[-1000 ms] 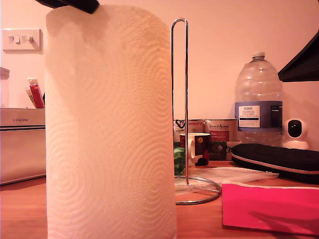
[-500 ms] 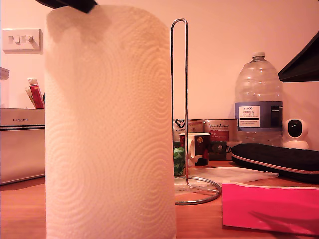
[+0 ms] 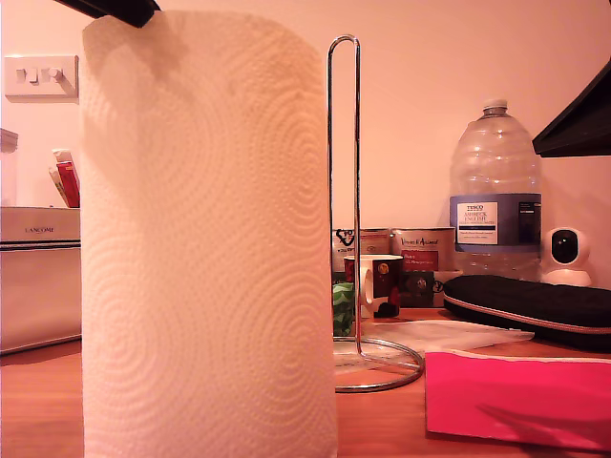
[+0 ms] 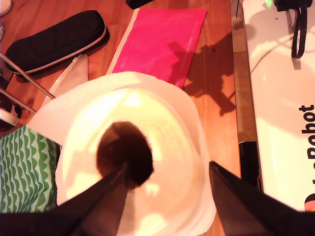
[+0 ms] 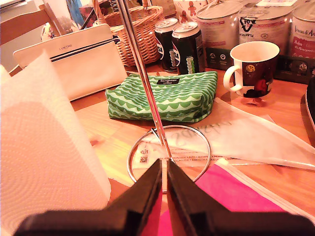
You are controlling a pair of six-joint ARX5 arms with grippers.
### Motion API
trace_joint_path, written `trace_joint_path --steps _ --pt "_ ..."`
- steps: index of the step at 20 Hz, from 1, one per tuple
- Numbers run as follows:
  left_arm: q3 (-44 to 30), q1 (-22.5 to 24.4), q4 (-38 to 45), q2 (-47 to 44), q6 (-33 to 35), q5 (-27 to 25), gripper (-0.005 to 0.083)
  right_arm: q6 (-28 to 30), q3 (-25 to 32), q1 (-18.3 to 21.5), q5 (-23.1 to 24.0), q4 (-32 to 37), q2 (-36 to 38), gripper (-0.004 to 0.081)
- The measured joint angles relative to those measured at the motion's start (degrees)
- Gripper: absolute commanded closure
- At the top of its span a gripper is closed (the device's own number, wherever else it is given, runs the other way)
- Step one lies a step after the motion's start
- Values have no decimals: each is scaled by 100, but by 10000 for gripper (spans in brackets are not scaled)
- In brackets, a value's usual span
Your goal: Insert the paper towel roll into the metallic stand.
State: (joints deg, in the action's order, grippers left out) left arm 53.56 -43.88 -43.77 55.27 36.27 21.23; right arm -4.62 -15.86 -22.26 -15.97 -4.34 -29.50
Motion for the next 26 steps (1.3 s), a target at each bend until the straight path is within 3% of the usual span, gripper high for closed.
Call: trace_joint_path --steps 9,12,14,17,22,26 --pt "0 -76 15 413 0 72 339 0 0 0 0 -2 0 747" --pt "0 -76 -52 411 2 74 472 0 0 0 0 -4 0 747" --pt "2 -76 -151 398 2 74 616 0 0 0 0 -4 0 735" --pt "22 -76 -317 365 2 83 801 -2 0 0 -11 -2 0 607" --pt "22 -76 -348 363 2 76 797 -48 0 -15 -22 120 -372 590" --pt "153 -85 -584 358 -7 -190 797 363 0 -227 -168 1113 -1062 593"
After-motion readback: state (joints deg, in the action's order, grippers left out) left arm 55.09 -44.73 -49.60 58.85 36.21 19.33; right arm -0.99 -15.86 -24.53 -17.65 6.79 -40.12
